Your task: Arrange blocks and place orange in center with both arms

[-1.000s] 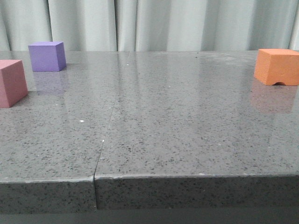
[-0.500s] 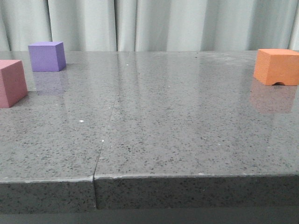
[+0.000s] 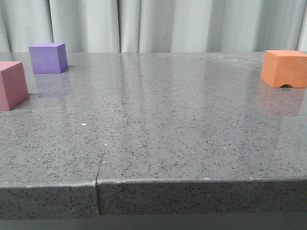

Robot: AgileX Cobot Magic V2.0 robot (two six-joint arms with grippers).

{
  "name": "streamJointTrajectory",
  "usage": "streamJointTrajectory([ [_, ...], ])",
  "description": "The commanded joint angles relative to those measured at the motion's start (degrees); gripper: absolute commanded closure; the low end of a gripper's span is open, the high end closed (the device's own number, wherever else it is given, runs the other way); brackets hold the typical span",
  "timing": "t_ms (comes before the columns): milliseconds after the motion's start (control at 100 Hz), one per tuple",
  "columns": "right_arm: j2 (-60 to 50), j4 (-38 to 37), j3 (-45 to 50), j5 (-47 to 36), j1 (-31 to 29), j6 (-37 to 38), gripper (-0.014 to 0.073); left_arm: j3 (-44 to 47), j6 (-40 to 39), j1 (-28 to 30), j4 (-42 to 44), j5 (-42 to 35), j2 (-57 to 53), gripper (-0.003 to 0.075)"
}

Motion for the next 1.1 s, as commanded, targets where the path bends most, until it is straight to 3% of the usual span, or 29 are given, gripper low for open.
streamJointTrajectory([
  [0,4.79,-0.12,-5.55,-1.33,-0.15,-0.61,0.0062,2.2,0.05,-0.1,-0.42,-4.96,-1.62,0.0741],
  [60,8.22,-0.12,-8.02,-0.09,-0.15,-0.61,-0.0036,2.2,0.05,-0.1,-0.42,-4.96,-1.62,0.0741],
  [110,11.04,0.01,-10.52,2.42,-0.15,-0.61,-0.0071,2.2,0.05,-0.1,-0.42,-4.96,-1.62,0.0741],
  [460,32.06,4.88,-32.54,19.84,0.15,-3.65,-0.007,2.2,0.05,-0.1,-0.42,-4.96,-1.62,0.0741],
  [840,48.94,7.86,-52.05,27.37,1.2,-3.72,-0.007,2.2,0.05,-0.1,-0.42,-4.96,-1.62,0.0741],
  [1090,55.79,8.95,-56.89,27.77,1.2,-3.72,-0.007,2.2,0.05,-0.1,-0.42,-4.96,-1.62,0.0741],
])
